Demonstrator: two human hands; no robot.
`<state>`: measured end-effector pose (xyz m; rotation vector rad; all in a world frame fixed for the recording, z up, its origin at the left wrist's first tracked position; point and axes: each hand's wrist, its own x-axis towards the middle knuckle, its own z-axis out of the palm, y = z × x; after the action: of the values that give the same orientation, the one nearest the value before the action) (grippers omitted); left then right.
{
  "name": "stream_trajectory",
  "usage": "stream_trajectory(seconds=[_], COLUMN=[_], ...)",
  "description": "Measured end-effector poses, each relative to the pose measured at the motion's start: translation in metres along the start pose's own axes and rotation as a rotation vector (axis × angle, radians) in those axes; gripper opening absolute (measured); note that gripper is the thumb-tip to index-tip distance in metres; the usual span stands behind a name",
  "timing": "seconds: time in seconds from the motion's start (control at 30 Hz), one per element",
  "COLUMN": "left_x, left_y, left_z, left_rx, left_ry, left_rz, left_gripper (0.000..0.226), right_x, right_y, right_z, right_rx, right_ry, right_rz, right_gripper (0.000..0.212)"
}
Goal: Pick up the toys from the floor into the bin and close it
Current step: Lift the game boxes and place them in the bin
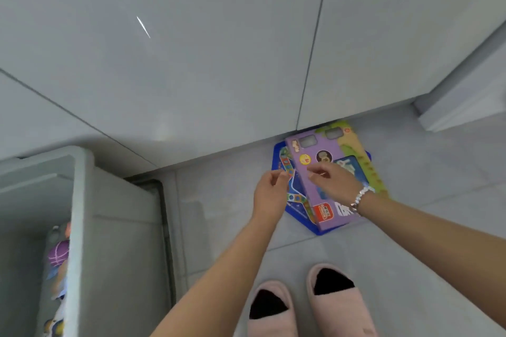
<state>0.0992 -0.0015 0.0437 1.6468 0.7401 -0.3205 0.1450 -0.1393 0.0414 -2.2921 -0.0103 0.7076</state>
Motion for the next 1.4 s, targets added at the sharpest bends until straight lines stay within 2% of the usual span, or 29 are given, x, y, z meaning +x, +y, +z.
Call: stream_trajectory(seconds=[0.13, 0.2, 0.27, 0.37, 0.43, 0.5, 0.57, 0.63, 0.7, 0.77, 0.83, 1.0, 1.07, 1.17, 1.27, 1.4], left_x=[0.026, 0.035, 0.042, 0.051, 0.054, 0.056, 0.058, 0.062, 0.069, 0.080, 0.089, 0.094, 0.094, 0.090, 0.089, 0.076], left_y=[-0.032, -0.043, -0.051, -0.065, -0.075, -0.082, -0.087, -0.089, -0.087, -0.085, -0.083, -0.080, -0.084, -0.089, -0.094, -0.097], left_z=[0.037, 0.049, 0.061, 0.074, 0.078, 0.079, 0.074, 0.064, 0.049, 0.035, 0.029, 0.021, 0.013, 0.001, -0.014, -0.034], left_rx=[0.072, 0.093, 0.099, 0.128, 0.123, 0.126, 0.247, 0.415, 0.482, 0.481, 0.457, 0.372, 0.385, 0.332, 0.188, 0.100], left_ry=[-0.071, -0.089, -0.117, -0.103, -0.065, -0.009, 0.087, 0.211, 0.280, 0.233, 0.147, 0.194, 0.188, 0.148, 0.113, 0.118], left_rz=[-0.080, -0.098, -0.099, -0.062, -0.035, -0.021, -0.011, -0.003, 0.002, -0.047, -0.123, -0.134, -0.194, -0.276, -0.302, -0.286], left_gripper=[0.019, 0.029, 0.028, 0.016, 0.015, 0.022, 0.035, 0.048, 0.068, 0.095, 0.109, 0.113, 0.110, 0.100, 0.094, 0.086], right_x=[0.025, 0.033, 0.037, 0.043, 0.043, 0.037, 0.030, 0.026, 0.030, 0.036, 0.039, 0.039, 0.038, 0.032, 0.020, 0.007], right_y=[0.068, 0.086, 0.103, 0.120, 0.124, 0.124, 0.122, 0.121, 0.120, 0.121, 0.121, 0.126, 0.129, 0.131, 0.122, 0.104], right_z=[-0.012, -0.015, -0.016, -0.012, -0.008, -0.001, 0.011, 0.020, 0.025, 0.028, 0.032, 0.042, 0.040, 0.037, 0.036, 0.043], right_rx=[-0.221, -0.332, -0.381, -0.197, -0.112, -0.074, 0.008, 0.063, 0.152, 0.273, 0.350, 0.433, 0.413, 0.440, 0.553, 0.754], right_ry=[0.138, 0.159, 0.216, 0.221, 0.194, 0.232, 0.248, 0.261, 0.294, 0.322, 0.329, 0.316, 0.273, 0.206, 0.183, 0.082], right_rz=[0.137, 0.206, 0.278, 0.419, 0.456, 0.455, 0.459, 0.455, 0.447, 0.453, 0.451, 0.511, 0.573, 0.563, 0.577, 0.585], right_gripper=[0.045, 0.061, 0.082, 0.110, 0.118, 0.105, 0.085, 0.078, 0.074, 0.071, 0.073, 0.107, 0.097, 0.074, 0.081, 0.077])
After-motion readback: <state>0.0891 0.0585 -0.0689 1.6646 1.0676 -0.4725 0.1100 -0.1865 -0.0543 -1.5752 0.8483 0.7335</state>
